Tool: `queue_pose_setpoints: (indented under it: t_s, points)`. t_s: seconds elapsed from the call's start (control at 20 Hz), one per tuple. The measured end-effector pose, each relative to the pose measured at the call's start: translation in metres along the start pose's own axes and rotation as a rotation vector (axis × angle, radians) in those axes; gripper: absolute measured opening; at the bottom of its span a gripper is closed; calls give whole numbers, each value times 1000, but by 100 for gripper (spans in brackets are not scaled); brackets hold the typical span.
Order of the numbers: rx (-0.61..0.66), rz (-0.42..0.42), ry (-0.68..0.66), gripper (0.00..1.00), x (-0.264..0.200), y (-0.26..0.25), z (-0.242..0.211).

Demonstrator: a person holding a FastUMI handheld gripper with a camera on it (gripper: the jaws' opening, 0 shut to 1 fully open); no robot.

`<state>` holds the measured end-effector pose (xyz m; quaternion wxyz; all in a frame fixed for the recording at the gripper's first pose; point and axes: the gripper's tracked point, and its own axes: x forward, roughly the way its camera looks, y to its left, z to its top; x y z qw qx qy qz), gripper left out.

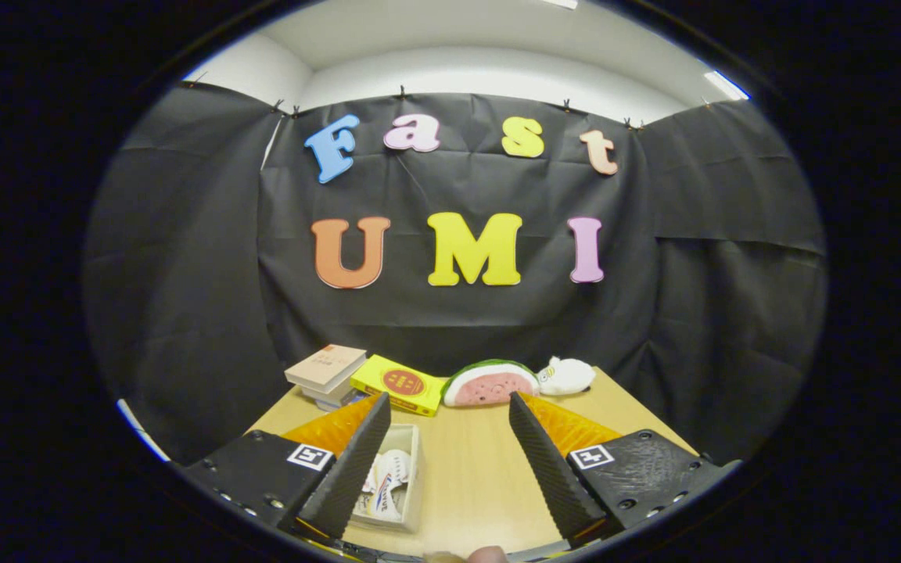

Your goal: Open the storage box then place both shoes into the box .Put the left shoe in first, then the right shoe, with the right side of both shoes facing outward in a uniform manner.

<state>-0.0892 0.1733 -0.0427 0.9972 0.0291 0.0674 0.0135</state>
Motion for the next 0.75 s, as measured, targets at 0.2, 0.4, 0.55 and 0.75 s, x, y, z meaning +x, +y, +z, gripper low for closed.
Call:
queue_pose_setpoints:
  t_s: [0.2,0.4,0.55,0.75]
  points:
    - [8,36,-19,94,-21,-10,-13]
    - [21,66,-32,94,-38,-18,-22]
    - [29,85,-46,94,-45,-19,-30]
    - [26,97,-76,94,-49,-21,-34]
